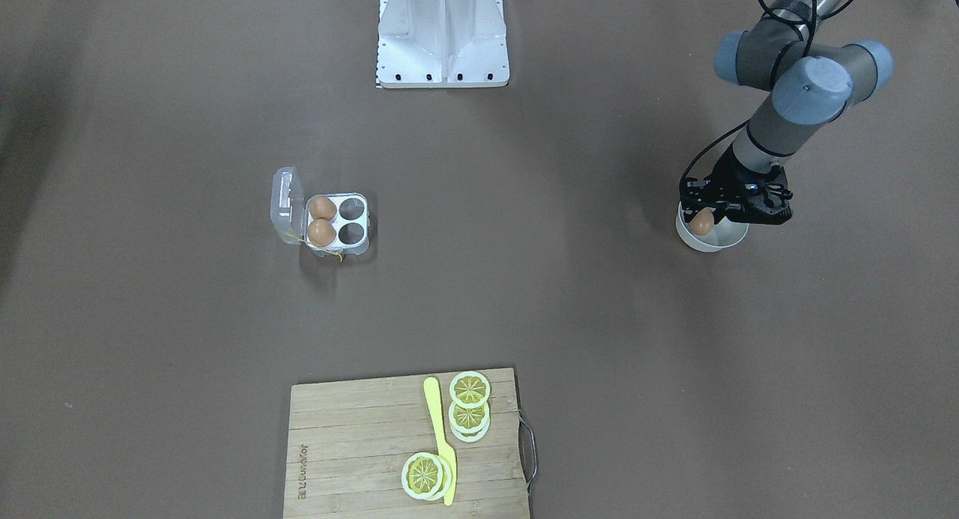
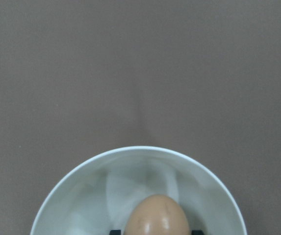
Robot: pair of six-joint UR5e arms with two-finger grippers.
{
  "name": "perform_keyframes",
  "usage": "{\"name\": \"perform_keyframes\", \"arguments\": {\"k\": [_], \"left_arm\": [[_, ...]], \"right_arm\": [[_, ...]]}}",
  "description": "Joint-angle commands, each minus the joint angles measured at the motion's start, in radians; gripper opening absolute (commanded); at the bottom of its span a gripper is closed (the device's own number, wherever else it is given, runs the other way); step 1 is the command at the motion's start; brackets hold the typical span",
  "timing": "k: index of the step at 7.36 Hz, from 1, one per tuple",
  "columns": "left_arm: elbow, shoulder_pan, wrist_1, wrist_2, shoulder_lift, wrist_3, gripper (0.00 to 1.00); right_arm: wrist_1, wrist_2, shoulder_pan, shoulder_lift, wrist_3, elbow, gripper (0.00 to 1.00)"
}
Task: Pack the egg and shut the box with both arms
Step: 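Lift the brown egg out of the bowl with the left gripper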
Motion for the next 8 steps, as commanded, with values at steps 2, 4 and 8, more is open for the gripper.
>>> {"name": "perform_keyframes", "arguments": {"k": [2,4,8], "left_arm": [[0.000,0.000,0.002,0.000,-0.004,0.001,0.42],[-0.015,-0.001,0.002,-0.015,-0.005,0.006,0.42],[-0.076,-0.041,0.012,-0.083,0.012,0.007,0.42]], "right_arm": [[0.000,-0.001,0.000,0.000,0.000,-0.001,1.00],[-0.002,-0.001,0.000,0.000,0.001,-0.001,1.00],[-0.002,-0.001,0.000,-0.002,0.001,-0.003,1.00]]}}
